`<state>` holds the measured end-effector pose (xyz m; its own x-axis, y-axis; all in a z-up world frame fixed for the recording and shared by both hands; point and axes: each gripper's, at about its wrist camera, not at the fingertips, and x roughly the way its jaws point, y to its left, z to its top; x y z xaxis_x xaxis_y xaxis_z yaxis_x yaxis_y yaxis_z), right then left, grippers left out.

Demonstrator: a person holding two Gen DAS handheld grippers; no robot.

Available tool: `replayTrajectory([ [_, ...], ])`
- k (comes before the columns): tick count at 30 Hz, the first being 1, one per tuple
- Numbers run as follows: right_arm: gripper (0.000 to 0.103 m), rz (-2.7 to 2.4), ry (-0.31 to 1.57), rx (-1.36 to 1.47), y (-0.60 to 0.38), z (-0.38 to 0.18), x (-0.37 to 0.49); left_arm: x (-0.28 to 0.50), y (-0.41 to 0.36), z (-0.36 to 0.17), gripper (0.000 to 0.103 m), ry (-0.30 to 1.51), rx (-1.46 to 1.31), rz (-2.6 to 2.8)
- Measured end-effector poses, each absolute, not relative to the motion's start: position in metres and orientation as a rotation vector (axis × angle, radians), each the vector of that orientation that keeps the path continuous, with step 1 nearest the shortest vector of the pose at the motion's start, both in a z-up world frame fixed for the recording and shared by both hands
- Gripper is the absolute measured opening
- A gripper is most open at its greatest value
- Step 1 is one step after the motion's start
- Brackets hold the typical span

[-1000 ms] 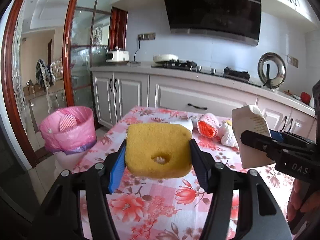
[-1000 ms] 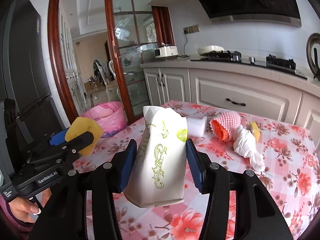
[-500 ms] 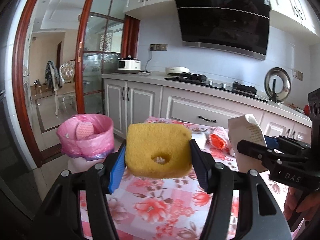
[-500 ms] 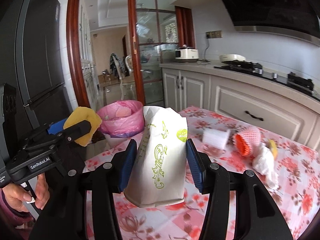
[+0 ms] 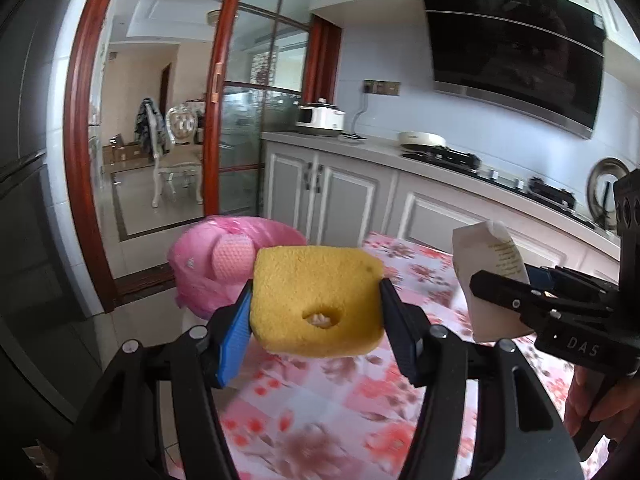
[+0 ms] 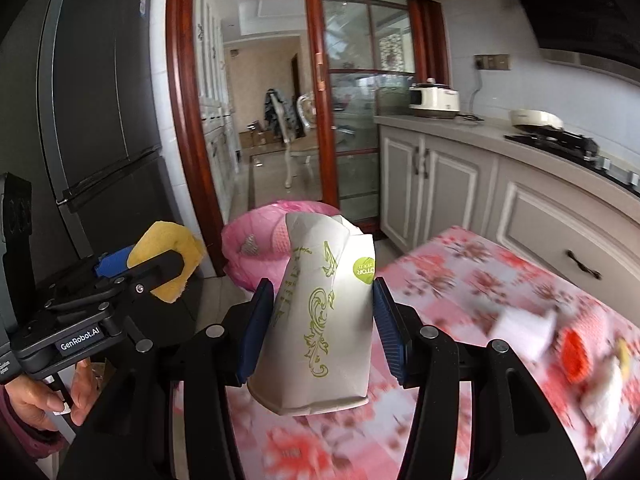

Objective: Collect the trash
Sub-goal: 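Carry the yellow sponge and tissue pack over the pink bin, then open both grippers over the bin and move back to the table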

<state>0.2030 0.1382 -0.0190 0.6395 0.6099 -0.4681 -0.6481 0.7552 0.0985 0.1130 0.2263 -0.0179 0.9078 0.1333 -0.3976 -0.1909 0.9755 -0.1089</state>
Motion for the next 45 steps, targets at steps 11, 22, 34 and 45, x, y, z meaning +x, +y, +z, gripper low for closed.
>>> replayTrajectory([
  [11, 0.049, 0.846, 0.525, -0.037, 0.213, -0.013, 0.291, 0.175, 0.319, -0.015, 0.059, 0.418, -0.173, 0.245],
  [22, 0.051, 0.927, 0.589, -0.011, 0.283, -0.037, 0.383, 0.253, 0.389, -0.032, 0.060, 0.456, -0.205, 0.285],
  [34, 0.062, 0.929, 0.619, 0.012, 0.289, -0.064, 0.420, 0.299, 0.419, -0.068, 0.077, 0.499, -0.241, 0.327],
  [45, 0.062, 0.875, 0.612, 0.034, 0.229, -0.049, 0.366, 0.254, 0.381, -0.047, 0.096, 0.456, -0.215, 0.365],
])
